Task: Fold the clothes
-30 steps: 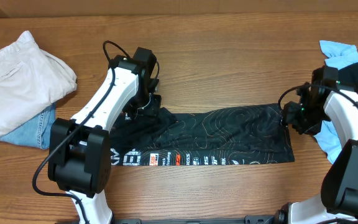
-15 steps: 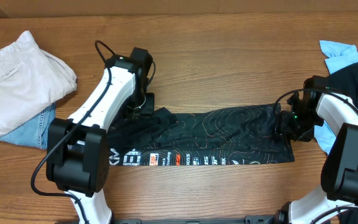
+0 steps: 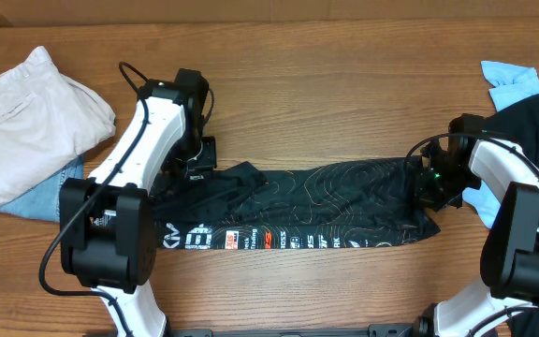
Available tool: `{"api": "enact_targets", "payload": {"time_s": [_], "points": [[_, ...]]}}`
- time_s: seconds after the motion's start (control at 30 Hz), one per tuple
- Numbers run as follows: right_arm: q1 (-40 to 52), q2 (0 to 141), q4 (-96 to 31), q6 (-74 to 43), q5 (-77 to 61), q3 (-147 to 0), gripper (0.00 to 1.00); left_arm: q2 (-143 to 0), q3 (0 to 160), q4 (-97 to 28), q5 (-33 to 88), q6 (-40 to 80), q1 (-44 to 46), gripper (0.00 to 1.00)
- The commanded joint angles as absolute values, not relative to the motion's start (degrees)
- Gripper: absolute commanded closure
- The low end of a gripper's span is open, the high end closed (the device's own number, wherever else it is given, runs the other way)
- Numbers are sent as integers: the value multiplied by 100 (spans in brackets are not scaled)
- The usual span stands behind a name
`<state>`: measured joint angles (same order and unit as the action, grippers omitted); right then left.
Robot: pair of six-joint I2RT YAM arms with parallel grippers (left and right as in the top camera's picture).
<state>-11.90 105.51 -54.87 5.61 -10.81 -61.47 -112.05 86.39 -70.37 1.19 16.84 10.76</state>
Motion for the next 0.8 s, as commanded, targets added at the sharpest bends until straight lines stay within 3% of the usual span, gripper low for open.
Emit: {"api": "enact_targets", "payload": {"time_s": [0.0,0.27,0.5,0.77], "points": [[-1175,10617,-5411,561,-1162,-6099,96,-11238,8672,-7074,62,1800,993,64],[-1516,10615,-5478,-709,-43,-6392,96,-11026,8672,-7306,67,1708,729,65],[-2137,10615,-5951,-902,-5,-7081,96,-10650,8672,-7325,67,1671,458,64],[-1494,10602,-6792,-854,-174,-7690,96,-10621,8672,-7328,64,1671,451,60]]}}
